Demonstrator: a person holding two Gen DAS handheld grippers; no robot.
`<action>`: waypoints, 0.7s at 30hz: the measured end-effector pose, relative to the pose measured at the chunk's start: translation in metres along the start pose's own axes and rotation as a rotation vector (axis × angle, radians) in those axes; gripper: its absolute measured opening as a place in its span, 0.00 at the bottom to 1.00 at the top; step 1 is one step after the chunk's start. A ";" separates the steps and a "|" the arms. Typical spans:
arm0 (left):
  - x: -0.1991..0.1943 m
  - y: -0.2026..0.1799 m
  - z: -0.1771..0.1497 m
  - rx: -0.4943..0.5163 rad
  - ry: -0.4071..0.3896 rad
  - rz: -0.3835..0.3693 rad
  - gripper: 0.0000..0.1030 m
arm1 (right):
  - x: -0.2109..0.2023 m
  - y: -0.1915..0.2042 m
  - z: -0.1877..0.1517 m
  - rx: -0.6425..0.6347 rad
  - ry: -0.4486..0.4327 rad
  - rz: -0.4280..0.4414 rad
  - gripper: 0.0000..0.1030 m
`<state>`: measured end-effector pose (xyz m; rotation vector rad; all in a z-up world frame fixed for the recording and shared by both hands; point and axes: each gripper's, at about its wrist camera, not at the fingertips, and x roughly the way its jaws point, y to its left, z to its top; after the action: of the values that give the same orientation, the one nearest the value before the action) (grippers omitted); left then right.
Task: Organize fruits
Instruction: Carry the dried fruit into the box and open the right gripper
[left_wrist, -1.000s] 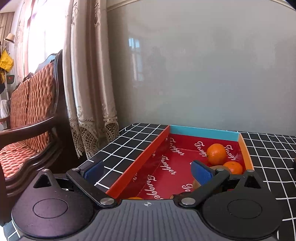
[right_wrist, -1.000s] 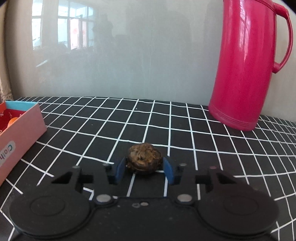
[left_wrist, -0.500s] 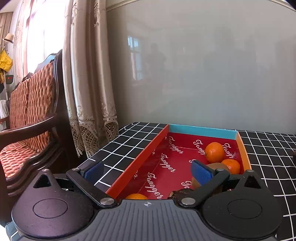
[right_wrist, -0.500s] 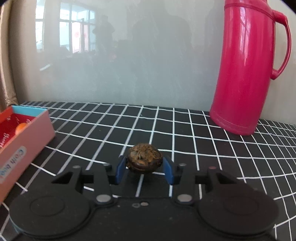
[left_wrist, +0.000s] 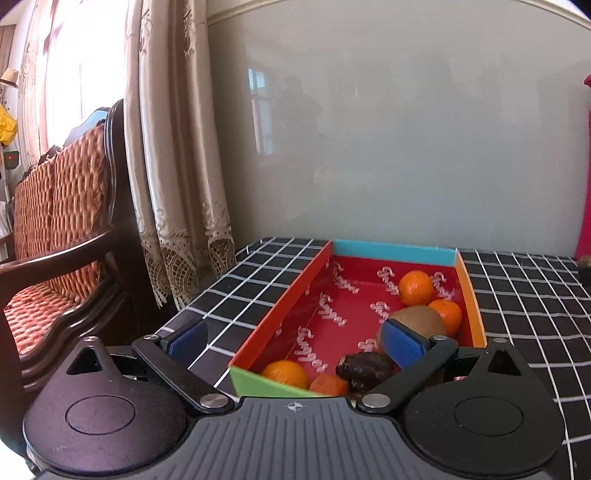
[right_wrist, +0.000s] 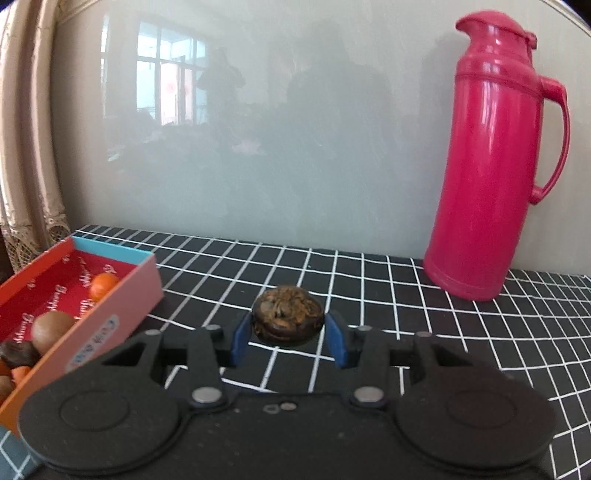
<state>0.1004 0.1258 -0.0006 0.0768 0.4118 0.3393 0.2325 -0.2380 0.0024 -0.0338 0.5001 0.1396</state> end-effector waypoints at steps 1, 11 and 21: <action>-0.001 0.002 0.000 -0.001 0.003 0.001 0.97 | -0.003 0.002 0.000 -0.002 -0.003 0.004 0.40; -0.011 0.028 -0.005 -0.009 0.019 0.007 0.97 | -0.024 0.044 0.003 -0.043 -0.039 0.077 0.40; -0.011 0.047 -0.009 -0.021 0.031 0.017 0.97 | -0.025 0.112 -0.002 -0.135 -0.049 0.197 0.40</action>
<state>0.0731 0.1667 0.0019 0.0548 0.4380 0.3619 0.1940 -0.1308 0.0129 -0.1131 0.4435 0.3664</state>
